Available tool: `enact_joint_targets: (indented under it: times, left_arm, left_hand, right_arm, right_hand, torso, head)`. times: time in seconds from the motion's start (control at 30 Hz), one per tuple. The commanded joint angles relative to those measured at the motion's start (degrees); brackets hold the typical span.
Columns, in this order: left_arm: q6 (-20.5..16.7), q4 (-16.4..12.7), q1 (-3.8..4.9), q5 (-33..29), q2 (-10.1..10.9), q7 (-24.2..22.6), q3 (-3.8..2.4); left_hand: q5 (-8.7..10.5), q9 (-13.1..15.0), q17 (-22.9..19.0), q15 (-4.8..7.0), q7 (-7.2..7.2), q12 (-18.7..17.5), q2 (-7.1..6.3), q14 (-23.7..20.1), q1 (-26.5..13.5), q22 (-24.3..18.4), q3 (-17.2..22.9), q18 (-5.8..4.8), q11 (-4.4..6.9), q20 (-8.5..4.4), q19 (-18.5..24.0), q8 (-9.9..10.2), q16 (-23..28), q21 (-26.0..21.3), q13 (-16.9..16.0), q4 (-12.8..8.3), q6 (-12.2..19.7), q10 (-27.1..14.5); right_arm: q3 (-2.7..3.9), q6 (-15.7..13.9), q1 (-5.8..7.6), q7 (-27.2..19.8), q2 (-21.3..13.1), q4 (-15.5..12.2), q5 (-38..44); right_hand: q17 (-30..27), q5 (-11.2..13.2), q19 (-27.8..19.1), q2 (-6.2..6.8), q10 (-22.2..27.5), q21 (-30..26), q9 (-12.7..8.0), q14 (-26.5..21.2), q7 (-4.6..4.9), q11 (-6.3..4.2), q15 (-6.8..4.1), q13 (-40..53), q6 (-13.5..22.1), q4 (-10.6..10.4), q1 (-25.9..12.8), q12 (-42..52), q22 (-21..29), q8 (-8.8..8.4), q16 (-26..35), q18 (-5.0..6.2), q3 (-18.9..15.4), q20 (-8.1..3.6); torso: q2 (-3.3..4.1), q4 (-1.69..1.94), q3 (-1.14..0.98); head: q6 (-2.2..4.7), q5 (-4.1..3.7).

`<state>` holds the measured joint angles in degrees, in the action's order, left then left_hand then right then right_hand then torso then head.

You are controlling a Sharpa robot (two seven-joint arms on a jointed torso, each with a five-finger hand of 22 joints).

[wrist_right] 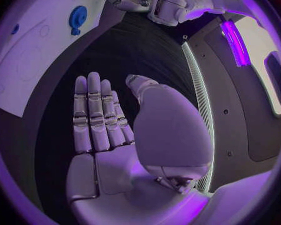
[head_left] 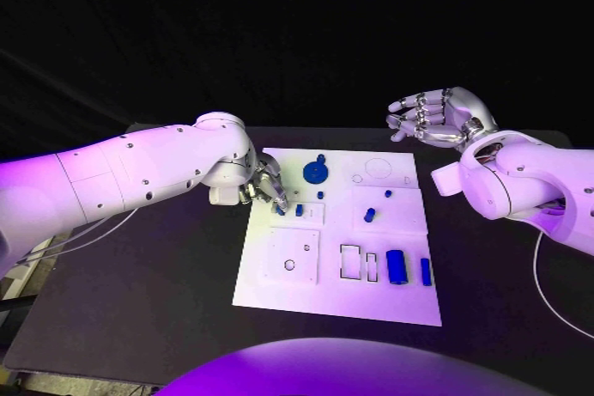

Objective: Assemble the parts on the task board

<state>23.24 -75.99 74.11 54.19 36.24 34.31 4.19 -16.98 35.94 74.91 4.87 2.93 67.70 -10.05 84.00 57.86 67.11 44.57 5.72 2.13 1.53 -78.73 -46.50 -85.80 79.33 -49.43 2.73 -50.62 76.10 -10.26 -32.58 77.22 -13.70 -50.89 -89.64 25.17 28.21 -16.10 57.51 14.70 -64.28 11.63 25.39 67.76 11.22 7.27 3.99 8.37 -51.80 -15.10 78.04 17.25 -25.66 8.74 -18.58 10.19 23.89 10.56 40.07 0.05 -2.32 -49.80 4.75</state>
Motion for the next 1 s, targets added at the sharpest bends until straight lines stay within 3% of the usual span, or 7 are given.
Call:
enact_joint_targets:
  times: [0.03,1.0]
  left_arm:
    - [-0.1,0.0,-0.18,-0.1,-0.2,0.2,0.13]
    - [-0.4,0.5,-0.22,-0.2,-0.3,0.4,0.14]
  left_hand:
    - [0.23,-0.1,6.8,0.49,-1.44,-0.3,-0.08,3.9,-0.6,0.0,-0.4,-1.05,0.29,-0.42,-0.2,0.4,-0.1,0.0,0.0,-0.1,-1.5,0.1]
    - [0.66,-0.9,6.8,0.56,-1.51,-0.2,-0.16,3.9,-2.1,0.0,-7.4,-1.06,0.33,-0.53,-0.2,1.0,-0.1,-0.1,-0.7,4.4,-2.5,0.1]
  right_arm:
    - [0.01,0.8,-0.03,-0.4,0.0,-0.1,0.2]
    - [0.01,0.7,-0.03,-0.6,0.0,-0.1,0.1]
  right_hand:
    - [0.1,0.2,0.2,0.09,-0.4,-0.3,0.0,0.4,0.07,-0.19,-0.06,0.0,-0.2,0.3,-0.5,-0.3,0.0,-0.35,0.2,0.26,0.1,0.10]
    - [0.1,0.2,0.1,0.16,-0.3,-0.5,-0.1,0.2,0.12,-0.12,0.02,-0.3,-0.1,0.3,-0.7,-0.4,0.2,-0.41,0.5,0.23,0.0,0.14]
  torso:
    - [0.00,-0.04,-0.04]
    - [-0.01,-0.02,-0.01]
  head:
    - [-0.03,-0.02]
    - [-0.07,-0.13]
